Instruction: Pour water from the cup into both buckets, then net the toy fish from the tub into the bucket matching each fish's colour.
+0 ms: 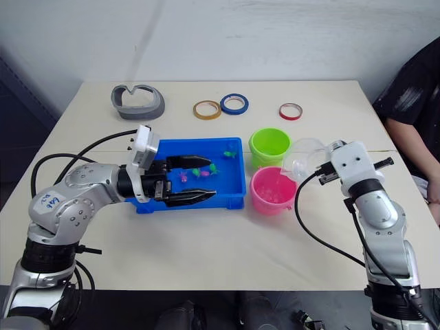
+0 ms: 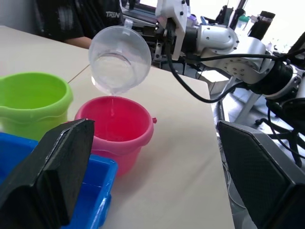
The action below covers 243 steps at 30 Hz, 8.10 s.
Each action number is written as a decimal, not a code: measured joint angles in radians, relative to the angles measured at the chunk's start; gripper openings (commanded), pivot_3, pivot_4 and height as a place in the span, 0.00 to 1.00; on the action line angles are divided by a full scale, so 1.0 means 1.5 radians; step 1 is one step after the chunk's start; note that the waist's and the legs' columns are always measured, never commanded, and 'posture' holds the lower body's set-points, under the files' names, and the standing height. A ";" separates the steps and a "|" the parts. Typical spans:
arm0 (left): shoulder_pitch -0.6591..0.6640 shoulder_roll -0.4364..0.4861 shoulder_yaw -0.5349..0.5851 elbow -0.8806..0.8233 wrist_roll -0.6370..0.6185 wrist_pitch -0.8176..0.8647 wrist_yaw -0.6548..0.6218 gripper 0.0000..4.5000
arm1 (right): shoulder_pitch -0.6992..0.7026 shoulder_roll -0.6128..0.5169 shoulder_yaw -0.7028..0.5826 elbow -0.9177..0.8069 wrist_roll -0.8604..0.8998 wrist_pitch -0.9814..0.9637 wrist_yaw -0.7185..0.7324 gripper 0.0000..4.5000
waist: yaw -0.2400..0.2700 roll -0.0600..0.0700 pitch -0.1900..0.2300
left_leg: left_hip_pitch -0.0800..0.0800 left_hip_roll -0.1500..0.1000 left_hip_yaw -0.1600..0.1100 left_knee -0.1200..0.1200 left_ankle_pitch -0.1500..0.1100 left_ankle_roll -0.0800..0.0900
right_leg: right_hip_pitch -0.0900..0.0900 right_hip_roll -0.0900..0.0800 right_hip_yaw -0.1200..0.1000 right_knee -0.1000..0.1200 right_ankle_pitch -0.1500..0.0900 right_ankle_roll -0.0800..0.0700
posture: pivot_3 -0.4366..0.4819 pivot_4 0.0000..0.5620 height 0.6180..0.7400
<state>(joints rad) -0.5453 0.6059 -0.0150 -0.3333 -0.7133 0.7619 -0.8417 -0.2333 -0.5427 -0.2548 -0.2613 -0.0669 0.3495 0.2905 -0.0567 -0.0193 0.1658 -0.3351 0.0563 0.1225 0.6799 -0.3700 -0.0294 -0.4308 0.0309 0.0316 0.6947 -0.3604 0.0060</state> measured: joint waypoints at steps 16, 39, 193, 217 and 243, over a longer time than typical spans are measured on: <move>-0.027 -0.015 -0.002 0.079 0.073 -0.016 0.052 1.00 | -0.316 -0.005 0.058 0.386 0.024 -0.029 -0.015 0.02 | -0.010 0.000 0.000 | -0.001 0.000 0.001 0.000 0.000 0.000 | -0.002 0.000 0.001 0.001 0.000 0.000 | 0.48 0.27 1.00; -0.021 -0.015 0.011 0.073 0.075 -0.015 0.060 1.00 | -0.492 -0.035 0.259 0.711 -0.203 -0.336 -0.116 0.02 | -0.021 0.000 0.000 | -0.002 0.000 0.003 0.000 0.000 0.000 | -0.005 0.000 0.002 0.003 0.000 0.000 | 0.48 0.27 1.00; -0.125 0.288 0.040 0.756 0.237 0.140 0.188 1.00 | -0.166 -0.088 0.190 -0.115 0.519 0.179 0.476 0.99 | 0.002 -0.009 0.000 | -0.007 -0.004 -0.011 -0.001 -0.001 0.003 | -0.005 -0.004 -0.005 -0.004 0.001 0.001 | 0.48 0.27 1.00; -0.305 0.149 0.004 1.074 0.459 -0.074 0.192 0.09 | -0.155 -0.103 0.136 -0.193 0.592 0.241 0.373 1.00 | 0.000 -0.010 -0.001 | -0.012 -0.005 -0.011 0.007 0.000 0.002 | -0.011 -0.005 -0.006 0.006 0.001 0.001 | 0.48 0.27 1.00; -0.157 0.280 -0.038 0.221 0.286 -0.128 -0.367 0.01 | -0.433 -0.161 0.253 0.022 0.481 0.203 0.615 1.00 | -0.003 -0.009 -0.001 | -0.013 -0.005 -0.014 0.010 0.000 0.003 | -0.010 -0.007 -0.008 0.008 0.001 0.000 | 0.48 0.27 1.00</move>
<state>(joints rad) -0.7803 1.0254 -0.0728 -0.0018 -0.2837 0.5699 -1.3923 -0.8829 -0.7841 0.1250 -0.2287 0.6547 0.6547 1.2132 -0.0613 -0.0332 0.1651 -0.3549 0.0490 0.1016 0.6946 -0.3706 -0.0250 -0.4465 0.0212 0.0199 0.7062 -0.3590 0.0065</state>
